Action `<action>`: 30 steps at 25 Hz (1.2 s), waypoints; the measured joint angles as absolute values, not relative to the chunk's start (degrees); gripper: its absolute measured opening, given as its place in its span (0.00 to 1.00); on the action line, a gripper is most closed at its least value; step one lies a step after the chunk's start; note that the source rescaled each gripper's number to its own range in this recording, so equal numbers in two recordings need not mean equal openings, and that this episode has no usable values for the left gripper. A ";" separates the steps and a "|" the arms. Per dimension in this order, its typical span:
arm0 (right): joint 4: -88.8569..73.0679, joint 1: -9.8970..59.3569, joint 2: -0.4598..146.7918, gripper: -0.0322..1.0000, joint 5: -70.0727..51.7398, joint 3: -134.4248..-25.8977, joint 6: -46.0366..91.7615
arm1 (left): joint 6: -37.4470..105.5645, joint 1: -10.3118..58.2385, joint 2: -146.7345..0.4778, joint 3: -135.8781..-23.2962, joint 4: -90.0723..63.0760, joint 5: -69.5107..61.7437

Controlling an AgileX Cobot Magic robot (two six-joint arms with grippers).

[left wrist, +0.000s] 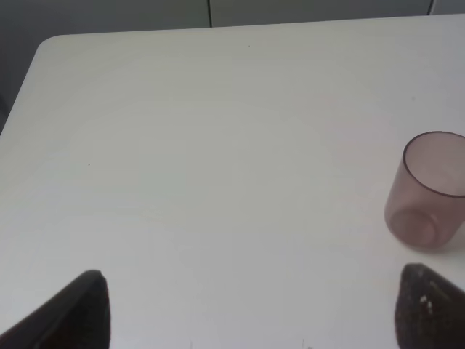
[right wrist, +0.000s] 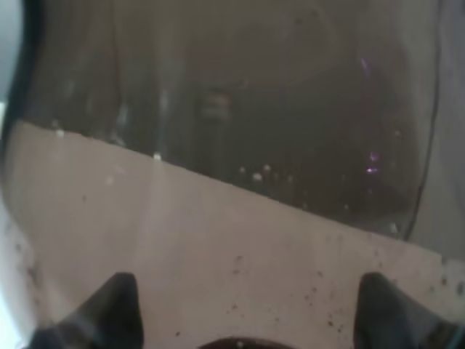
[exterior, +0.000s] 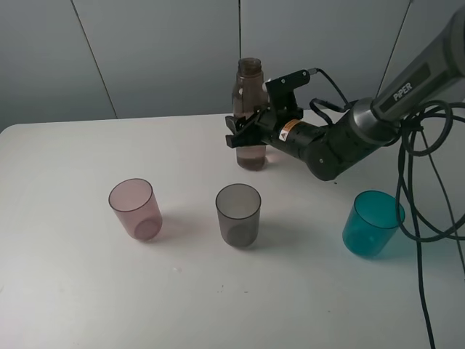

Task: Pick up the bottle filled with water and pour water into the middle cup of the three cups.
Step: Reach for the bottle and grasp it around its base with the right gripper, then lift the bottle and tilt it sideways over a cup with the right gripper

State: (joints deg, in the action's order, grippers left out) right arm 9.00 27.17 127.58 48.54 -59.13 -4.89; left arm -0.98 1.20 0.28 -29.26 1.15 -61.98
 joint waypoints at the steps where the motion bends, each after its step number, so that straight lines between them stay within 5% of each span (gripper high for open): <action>1: 9.93 27.17 126.95 0.03 48.54 -59.13 -3.96 | -0.98 1.20 0.28 -29.26 1.15 -61.98; 19: 18.89 20.80 112.64 0.03 51.53 -46.56 7.47 | -1.09 1.20 0.28 -29.26 1.15 -61.98; 30: 20.24 20.04 112.17 0.03 61.89 -39.45 33.41 | -1.09 1.20 0.28 -29.26 1.15 -61.98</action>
State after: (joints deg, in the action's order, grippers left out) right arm 20.24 20.04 112.17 61.89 -39.45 33.41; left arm -1.09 1.20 0.28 -29.26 1.15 -61.98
